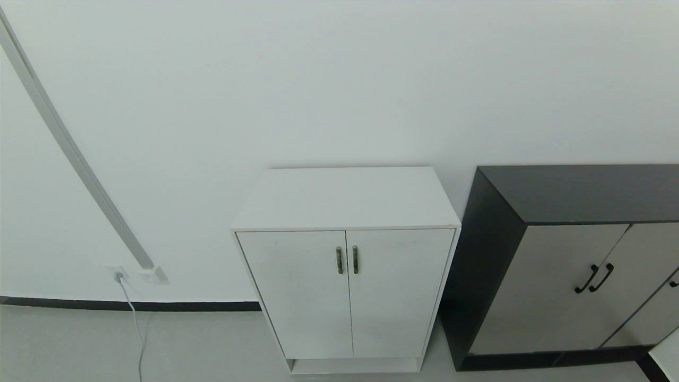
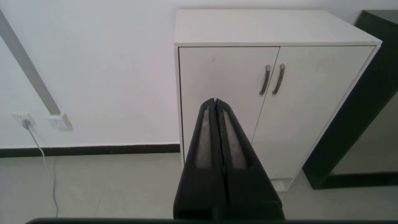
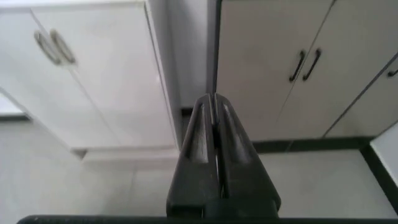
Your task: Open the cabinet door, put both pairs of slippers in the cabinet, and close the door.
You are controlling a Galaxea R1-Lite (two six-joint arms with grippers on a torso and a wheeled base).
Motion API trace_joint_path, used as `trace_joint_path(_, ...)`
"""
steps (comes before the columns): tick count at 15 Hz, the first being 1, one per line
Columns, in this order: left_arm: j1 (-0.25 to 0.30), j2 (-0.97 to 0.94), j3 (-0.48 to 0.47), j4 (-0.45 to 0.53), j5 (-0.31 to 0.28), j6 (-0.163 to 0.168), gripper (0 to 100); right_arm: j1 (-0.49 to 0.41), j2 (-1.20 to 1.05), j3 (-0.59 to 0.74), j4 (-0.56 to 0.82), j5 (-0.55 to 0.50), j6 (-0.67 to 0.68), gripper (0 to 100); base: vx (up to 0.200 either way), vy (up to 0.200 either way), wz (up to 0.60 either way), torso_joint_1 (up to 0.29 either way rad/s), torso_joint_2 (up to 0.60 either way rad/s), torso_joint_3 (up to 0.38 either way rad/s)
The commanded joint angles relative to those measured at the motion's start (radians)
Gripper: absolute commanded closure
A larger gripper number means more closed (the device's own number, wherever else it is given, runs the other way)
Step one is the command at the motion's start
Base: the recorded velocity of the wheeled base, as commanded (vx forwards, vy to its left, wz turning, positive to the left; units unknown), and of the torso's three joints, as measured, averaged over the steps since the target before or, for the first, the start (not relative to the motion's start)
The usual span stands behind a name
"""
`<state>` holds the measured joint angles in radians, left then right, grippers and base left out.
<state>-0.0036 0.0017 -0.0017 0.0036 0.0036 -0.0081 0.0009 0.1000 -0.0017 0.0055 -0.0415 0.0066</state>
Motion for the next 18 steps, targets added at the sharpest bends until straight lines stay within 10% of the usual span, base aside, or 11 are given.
trace_joint_path(1,0.001,0.0,0.0,-0.001,-0.001,0.0,100,-0.005,-0.098,-0.001,-0.001,-0.006,0.009,100,0.0,0.0,0.0,0.0,0.0,0.0)
trace_joint_path(18,0.001,0.0,0.002,-0.001,0.001,0.003,100,-0.005,-0.098,0.002,-0.012,-0.08,0.078,100,0.0,0.0,0.0,0.0,0.0,0.0)
